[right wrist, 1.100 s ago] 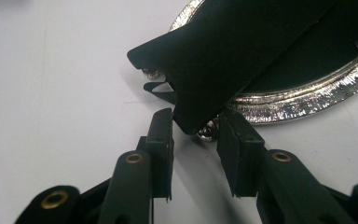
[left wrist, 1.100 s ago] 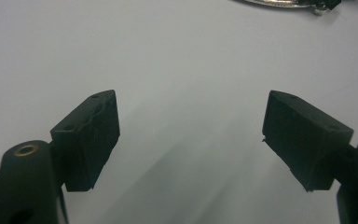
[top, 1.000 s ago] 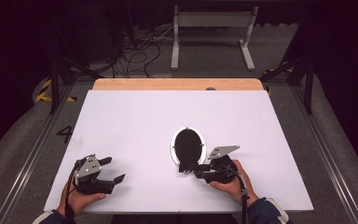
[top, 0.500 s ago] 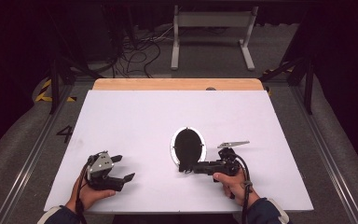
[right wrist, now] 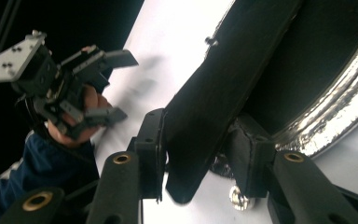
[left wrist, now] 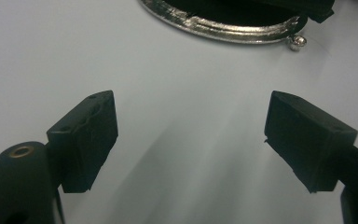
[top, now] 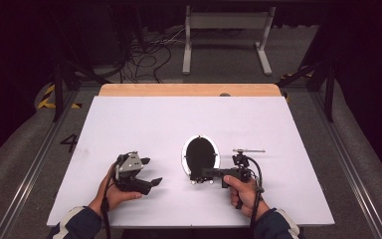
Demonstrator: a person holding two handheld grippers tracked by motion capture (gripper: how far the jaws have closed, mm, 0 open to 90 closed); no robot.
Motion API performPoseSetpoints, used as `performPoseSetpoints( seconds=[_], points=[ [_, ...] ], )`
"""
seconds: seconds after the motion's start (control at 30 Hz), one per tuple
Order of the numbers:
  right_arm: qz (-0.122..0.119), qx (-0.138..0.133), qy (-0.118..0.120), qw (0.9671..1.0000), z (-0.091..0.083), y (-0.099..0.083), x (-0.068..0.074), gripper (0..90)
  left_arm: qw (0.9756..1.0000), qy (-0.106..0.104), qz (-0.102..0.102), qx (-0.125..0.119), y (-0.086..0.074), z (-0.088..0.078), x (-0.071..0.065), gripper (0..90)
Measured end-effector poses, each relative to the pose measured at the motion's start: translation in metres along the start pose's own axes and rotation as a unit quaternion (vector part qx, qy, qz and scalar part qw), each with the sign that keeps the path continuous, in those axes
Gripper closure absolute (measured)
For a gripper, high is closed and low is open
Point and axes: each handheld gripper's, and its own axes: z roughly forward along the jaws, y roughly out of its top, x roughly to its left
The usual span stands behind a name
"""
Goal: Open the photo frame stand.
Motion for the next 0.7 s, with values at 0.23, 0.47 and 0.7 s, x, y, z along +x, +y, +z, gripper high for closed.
performPoseSetpoints(
  seconds=[0.23, 0.47, 0.7],
  points=[
    [-0.007, -0.003, 0.001, 1.0, 0.006, 0.004, -0.001, 61.9, 0.9993, -0.037, -0.001, 0.009, 0.02, 0.029, 0.004, 17.8],
    [-0.033, 0.0, 0.007, 0.9994, 0.005, 0.005, -0.001, 65.1, 0.9928, -0.096, -0.069, 0.022, 0.037, 0.055, 0.022, 14.1],
    [-0.064, 0.005, 0.012, 0.9979, 0.002, 0.004, 0.002, 67.1, 0.9928, -0.106, -0.052, 0.021, 0.046, 0.069, 0.022, 12.9]
  ],
)
